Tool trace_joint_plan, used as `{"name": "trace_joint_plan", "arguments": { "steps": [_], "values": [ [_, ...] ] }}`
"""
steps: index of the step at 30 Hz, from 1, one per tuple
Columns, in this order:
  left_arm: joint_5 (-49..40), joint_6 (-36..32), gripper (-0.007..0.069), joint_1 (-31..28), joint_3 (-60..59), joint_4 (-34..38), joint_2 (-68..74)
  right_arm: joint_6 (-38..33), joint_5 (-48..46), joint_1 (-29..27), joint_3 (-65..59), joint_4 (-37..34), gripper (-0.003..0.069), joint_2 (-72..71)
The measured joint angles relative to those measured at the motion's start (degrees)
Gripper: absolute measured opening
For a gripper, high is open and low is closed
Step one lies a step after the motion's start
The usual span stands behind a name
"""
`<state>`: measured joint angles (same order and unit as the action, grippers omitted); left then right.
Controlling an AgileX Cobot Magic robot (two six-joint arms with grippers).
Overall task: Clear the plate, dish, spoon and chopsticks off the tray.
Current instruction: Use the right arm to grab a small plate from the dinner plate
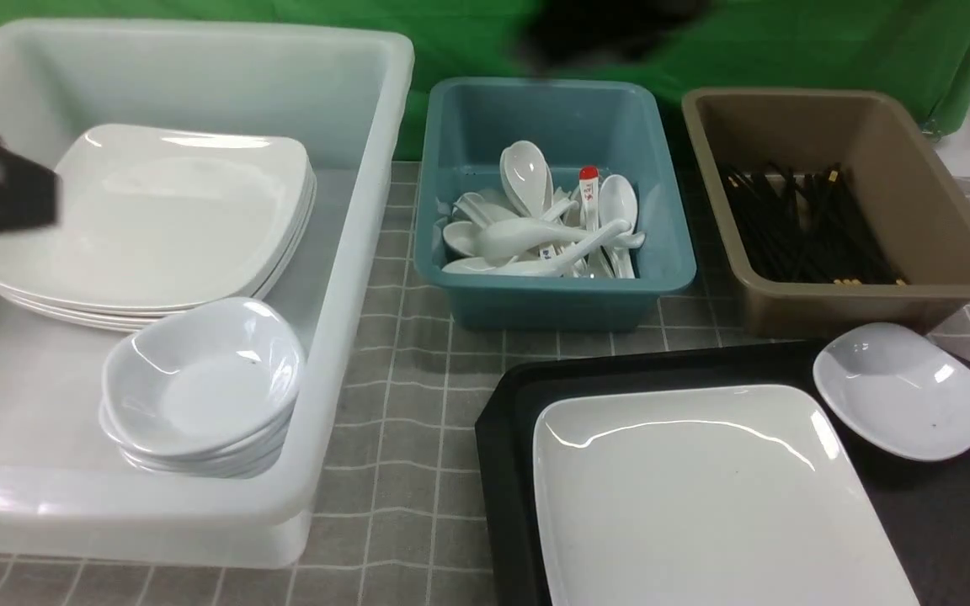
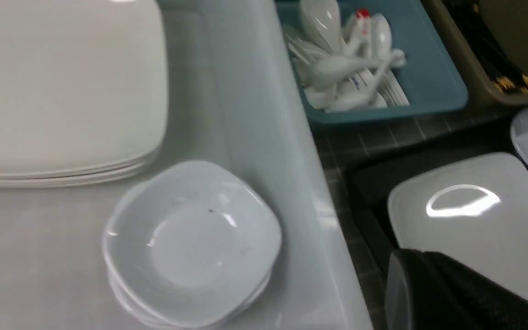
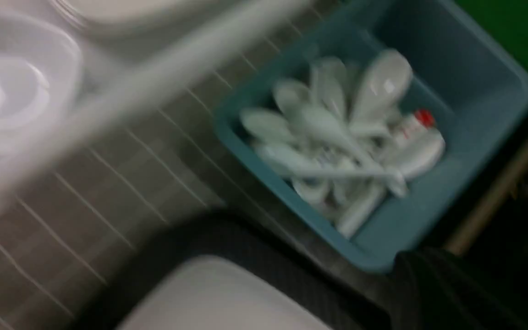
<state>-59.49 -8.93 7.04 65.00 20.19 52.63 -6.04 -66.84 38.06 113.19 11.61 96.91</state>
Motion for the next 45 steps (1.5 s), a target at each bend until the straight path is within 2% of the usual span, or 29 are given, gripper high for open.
{"name": "trace_joint_plan", "arguments": {
  "steps": [1, 2, 4, 5, 6, 7, 9, 13, 15, 20, 31, 35, 37, 45],
  "values": [
    [0.0, 0.01, 0.0004, 0.83, -0.16, 0.0, 0.06, -0.12, 0.0, -1.12, -2.18, 0.09, 0.0034, -0.57],
    [0.06, -0.28, 0.0004, 4.05, -1.59, -0.19, 0.65, -1.07, 0.13, -6.62, -11.23, 0.12, 0.0034, -5.5],
    [0.29, -0.98, 0.0004, 7.16, -3.2, -0.46, 1.27, -1.59, 1.85, -13.27, -22.97, 0.12, 0.0046, -9.93],
    [0.35, -1.17, 0.0004, 8.7, -3.83, -0.46, 1.57, -1.74, 3.61, -15.92, -28.69, 0.12, 0.0059, -11.27],
    [0.42, -1.25, 0.0004, 9.0, -4.12, -0.46, 1.7, -1.83, 4.13, -16.57, -28.69, 0.12, 0.0062, -11.56],
    [0.81, -1.39, 0.0004, 11.32, -4.93, -0.23, 2.27, -2.29, 8.92, -21.33, -38.04, 0.12, 0.0114, -13.15],
    [1.57, -1.51, 0.0004, 13.18, -5.23, 0.44, 2.81, -2.48, 15.59, -25.74, -46.46, -0.12, 0.0204, -13.07],
    [3.68, -1.56, 0.0004, 15.41, -5.31, 1.02, 2.94, -2.67, 25.29, -29.14, -56.64, -0.5, 0.0372, -10.33],
    [4.25, -1.56, 0.0004, 15.54, -5.31, 1.12, 2.94, -3.15, 27.59, -29.36, -58.63, -0.5, 0.0424, -8.46],
    [4.39, -1.56, 0.0004, 15.82, -5.31, 1.07, 2.94, -3.82, 31.72, -29.36, -59.57, -0.32, 0.0451, -4.27],
    [4.27, -1.56, 0.0004, 15.82, -5.35, 1.07, 2.94, -4.01, 38.9, -29.36, -59.68, 3.44, 0.0445, 1.16],
    [4.27, -1.56, 0.0004, 15.82, -5.35, 1.02, 2.94, -4.07, 39.43, -29.36, -59.68, 3.59, 0.035, 1.57],
    [4.38, -1.56, 0.0004, 15.82, -5.35, 1.02, 2.94, -4.29, 39.88, -28.96, -59.54, 3.59, 0.0197, 1.28],
    [5.74, -1.44, 0.0004, 15.82, -5.35, 1.02, 2.94, -4.2, 37.1, -25.78, -58.23, 4.64, 0.0081, -5.45]
  ]
}}
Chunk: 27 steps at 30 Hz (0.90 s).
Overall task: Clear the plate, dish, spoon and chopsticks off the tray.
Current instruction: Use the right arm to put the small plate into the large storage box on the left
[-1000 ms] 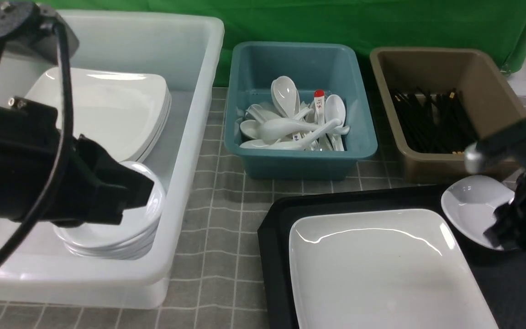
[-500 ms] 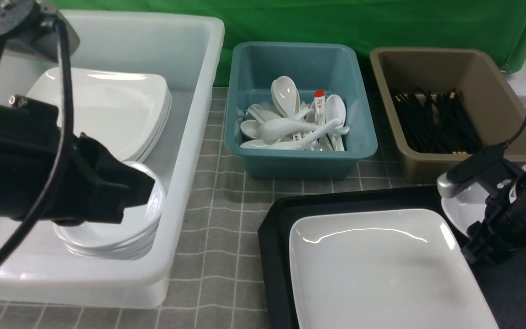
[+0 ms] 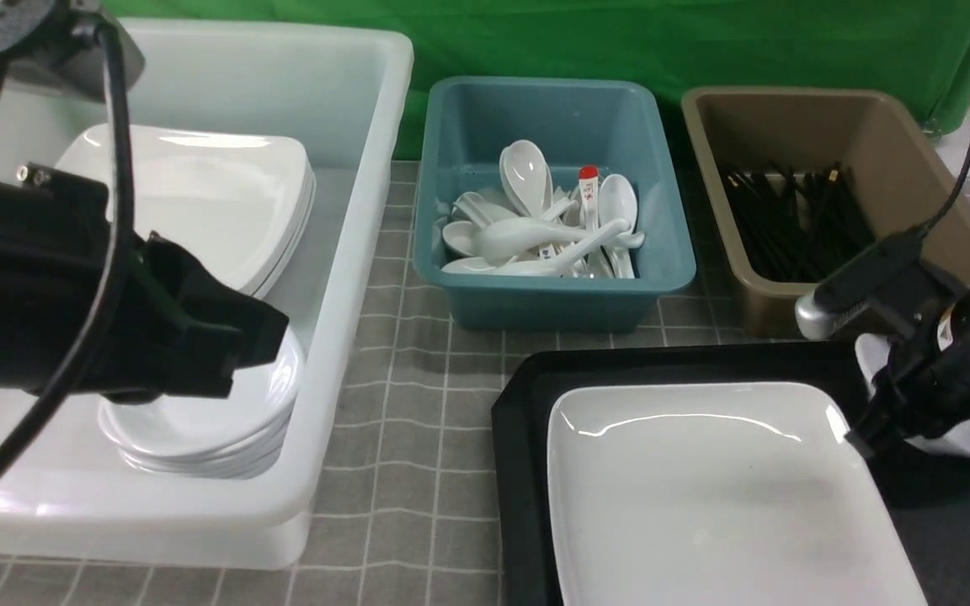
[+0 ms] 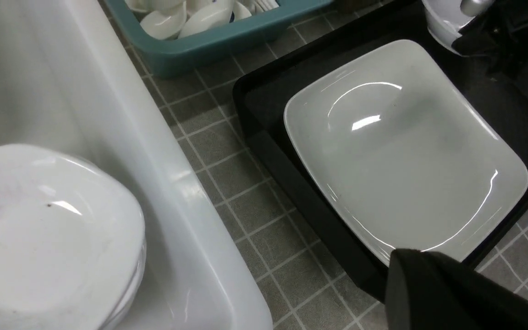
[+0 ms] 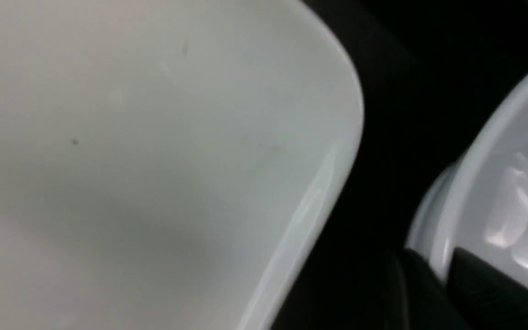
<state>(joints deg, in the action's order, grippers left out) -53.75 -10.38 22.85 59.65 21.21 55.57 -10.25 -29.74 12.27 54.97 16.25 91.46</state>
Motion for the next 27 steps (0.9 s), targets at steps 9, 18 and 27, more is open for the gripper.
{"name": "trace_joint_plan", "arguments": {
  "steps": [9, 18, 27],
  "values": [
    [1.1, 15.97, 0.0004, -3.42, 0.0, -16.82, 0.0, 0.16, -2.32, 14.6, 17.83, -14.92, 0.0067, -13.03],
    [0.74, 19.58, 0.0004, -20.35, 0.0, -18.78, 0.0, -2.87, -0.23, 34.42, 36.46, -21.23, 0.0067, -0.42],
    [-1.88, 3.43, 0.0004, -31.67, -0.51, -2.94, 0.0, -2.87, -1.31, 45.0, 53.8, -21.37, 0.0067, 20.35]
  ]
}}
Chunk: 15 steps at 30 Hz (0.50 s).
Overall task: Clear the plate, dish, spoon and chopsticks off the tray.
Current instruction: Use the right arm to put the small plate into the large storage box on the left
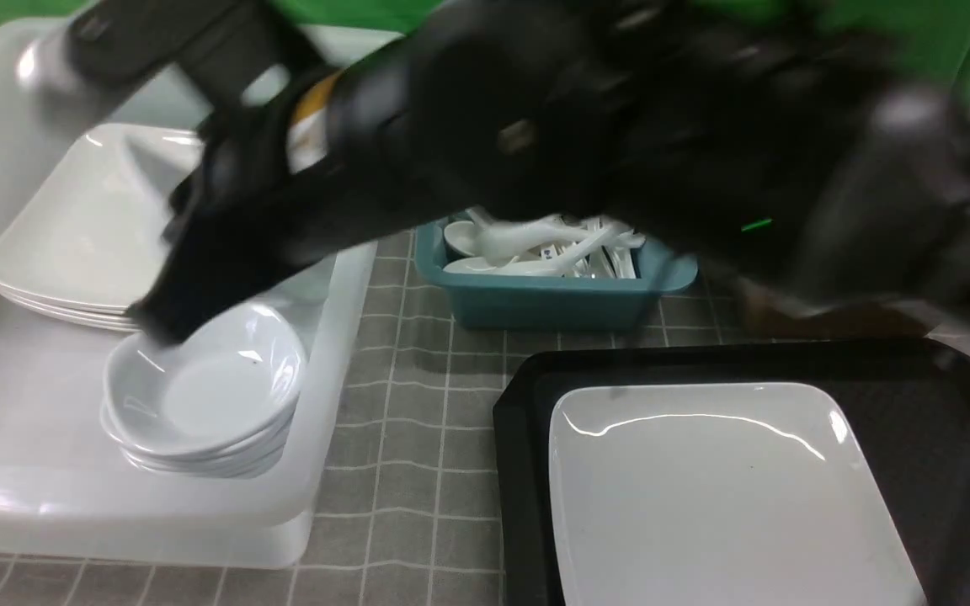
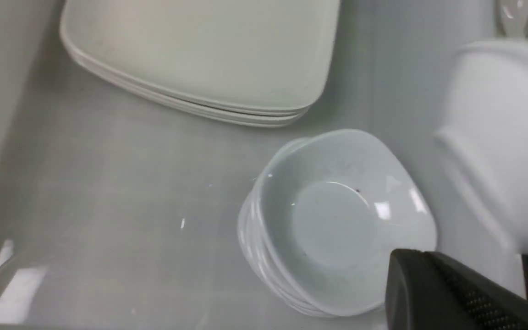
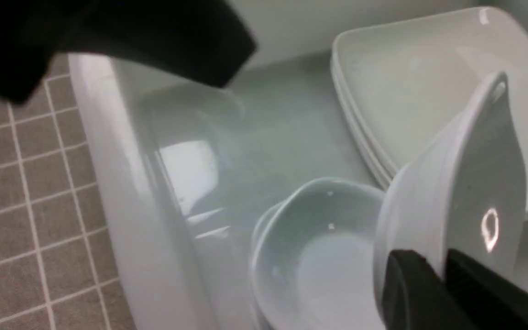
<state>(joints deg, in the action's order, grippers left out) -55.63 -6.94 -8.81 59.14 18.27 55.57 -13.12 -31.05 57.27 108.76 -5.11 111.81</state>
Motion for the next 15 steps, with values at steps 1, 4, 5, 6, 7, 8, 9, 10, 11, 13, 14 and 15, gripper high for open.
{"name": "trace_joint_plan", "arguments": {
  "steps": [1, 4, 5, 6, 7, 8, 9, 10, 11, 13, 14, 15],
  "values": [
    [-0.09, -0.99, 0.0004, -0.07, -0.18, 0.76, 0.0, 0.0, -0.27, 0.31, 0.91, -0.06, 0.0067, 1.95],
    [-0.52, -3.16, 0.0004, -0.42, -0.82, 0.86, 0.0, 0.06, -1.14, 0.76, 2.59, 0.05, 0.0069, 6.23],
    [-0.59, -3.37, 0.0004, -0.42, -0.88, 0.86, 0.0, 0.06, -1.14, 0.76, 2.78, 0.04, 0.0073, 6.98],
    [-0.59, -3.56, 0.0004, -0.42, -0.88, 0.98, 0.0, 0.06, -1.03, 0.76, 2.84, 0.1, 0.0078, 7.47],
    [-0.75, -3.7, 0.0004, -0.36, -0.88, 1.4, 0.0, 0.13, -0.85, 0.88, 2.91, 0.04, 0.0108, 8.23],
    [-0.81, -3.77, 0.0004, -0.36, -0.88, 1.52, 0.0, 0.51, -0.97, 0.93, 2.91, 0.04, 0.0151, 8.45],
    [-0.81, -3.77, 0.0004, -0.36, -0.88, 1.75, 0.0, 1.16, -1.07, 1.01, 3.03, 0.04, 0.0212, 8.5],
    [-0.81, -3.77, 0.0004, -0.36, -0.88, 1.75, 0.0, 1.56, -1.15, 1.07, 3.09, 0.04, 0.024, 8.5],
    [-0.76, -3.77, 0.0004, -0.36, -0.88, 1.89, 0.0, 3.05, -1.28, 1.15, 3.41, 0.04, 0.0348, 8.23],
    [-0.57, -4.07, 0.0004, -0.36, -0.88, 2.22, 0.0, 4.63, -3.61, 1.29, 4.39, 0.1, 0.0512, 6.97],
    [-0.57, -4.07, 0.0004, -0.36, -0.88, 2.22, 0.0, 4.76, -3.61, 1.29, 4.39, 0.22, 0.0524, 6.8],
    [-0.28, -4.41, 0.0004, -0.36, -0.88, 3.06, -0.14, 5.29, -7.24, 1.15, 5.17, 1.48, 0.059, 5.55]
  ]
}}
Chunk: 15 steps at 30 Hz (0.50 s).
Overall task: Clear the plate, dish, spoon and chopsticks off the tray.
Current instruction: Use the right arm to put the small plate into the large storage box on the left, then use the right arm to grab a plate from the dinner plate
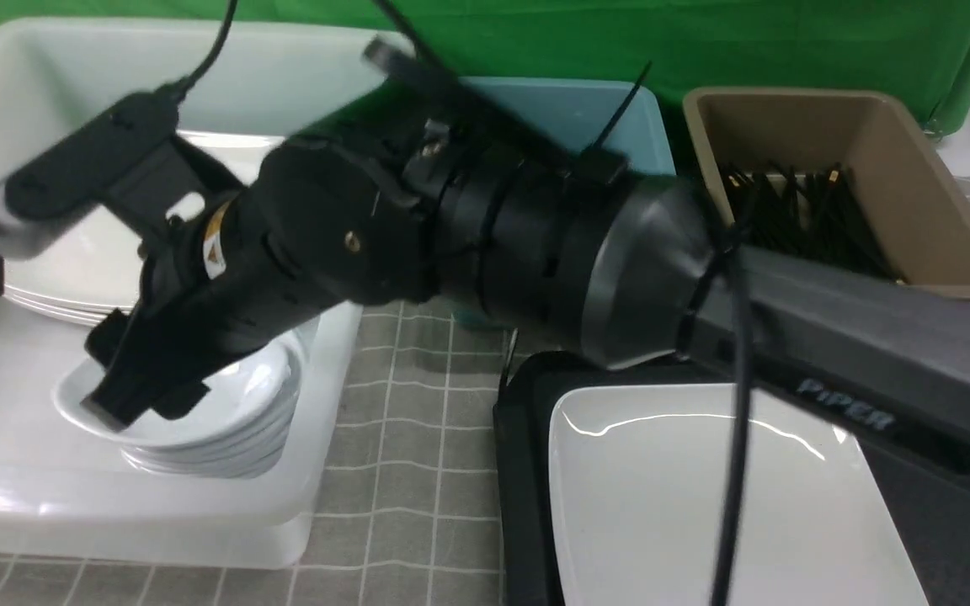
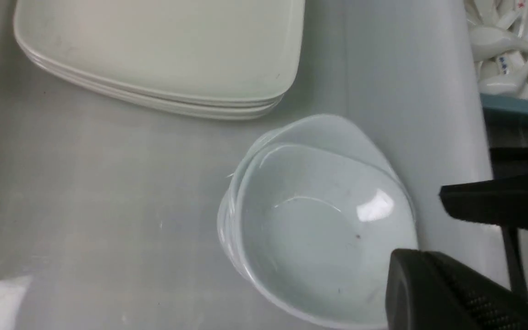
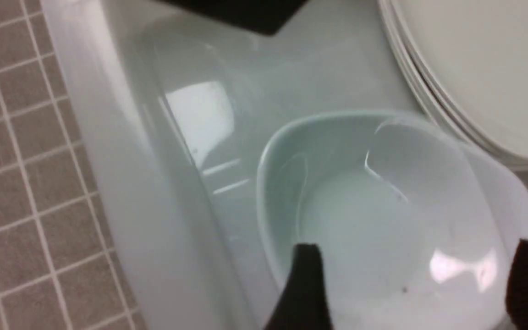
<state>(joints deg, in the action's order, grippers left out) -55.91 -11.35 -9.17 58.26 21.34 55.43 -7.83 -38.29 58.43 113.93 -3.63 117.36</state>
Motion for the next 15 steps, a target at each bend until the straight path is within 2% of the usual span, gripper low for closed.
{"name": "trace_joint_plan", "arguments": {
  "steps": [1, 3, 5, 6, 7, 9, 10, 11, 12, 14, 15],
  "values": [
    [0.15, -0.16, 0.0004, 0.0, 0.0, -0.11, -0.14, 0.34, -2.55, -0.25, 0.34, 0.97, 0.0601, -0.79],
    [0.08, -0.42, 0.0004, 0.21, 0.0, -0.1, -0.13, 1.01, -8.06, -0.64, 1.41, 4.86, 0.0559, -3.51],
    [0.02, -0.52, 0.0004, 1.52, -0.04, -0.58, -0.01, 2.26, -13.89, -1.58, 2.13, 11.33, 0.0427, -6.62],
    [0.11, -0.6, 0.0004, 3.47, -0.04, -0.83, 0.0, 3.23, -18.87, -3.24, 2.4, 15.99, 0.027, -9.01],
    [0.11, -0.59, 0.0004, 3.47, -0.04, -0.83, 0.0, 3.23, -19.56, -3.56, 2.4, 15.99, 0.0247, -9.31],
    [0.11, -0.66, 0.0004, 7.37, -0.04, -0.9, 0.0, 4.77, -24.98, -6.79, 2.52, 20.29, 0.0109, -11.85],
    [0.11, -0.66, 0.0004, 11.79, -0.04, -1.51, 0.0, 5.59, -27.98, -11.3, 1.77, 21.08, 0.0053, -14.04],
    [0.11, -0.66, 0.0004, 12.39, -0.04, -1.72, 0.0, 5.59, -28.17, -11.92, 1.59, 20.96, 0.0053, -14.05],
    [0.05, -0.66, 0.0004, 17.78, -0.18, -2.84, 0.05, 5.72, -28.51, -17.28, -0.83, 19.38, 0.0029, -16.57],
    [-0.45, -0.49, 0.0004, 23.31, -0.5, -4.57, 0.05, 5.46, -28.58, -25.37, -6.28, 13.65, 0.0018, -20.61],
    [-0.58, -0.33, 0.0004, 24.29, -0.55, -5.01, 0.05, 5.38, -28.58, -26.92, -7.51, 12.56, 0.0018, -21.3]
  ]
}}
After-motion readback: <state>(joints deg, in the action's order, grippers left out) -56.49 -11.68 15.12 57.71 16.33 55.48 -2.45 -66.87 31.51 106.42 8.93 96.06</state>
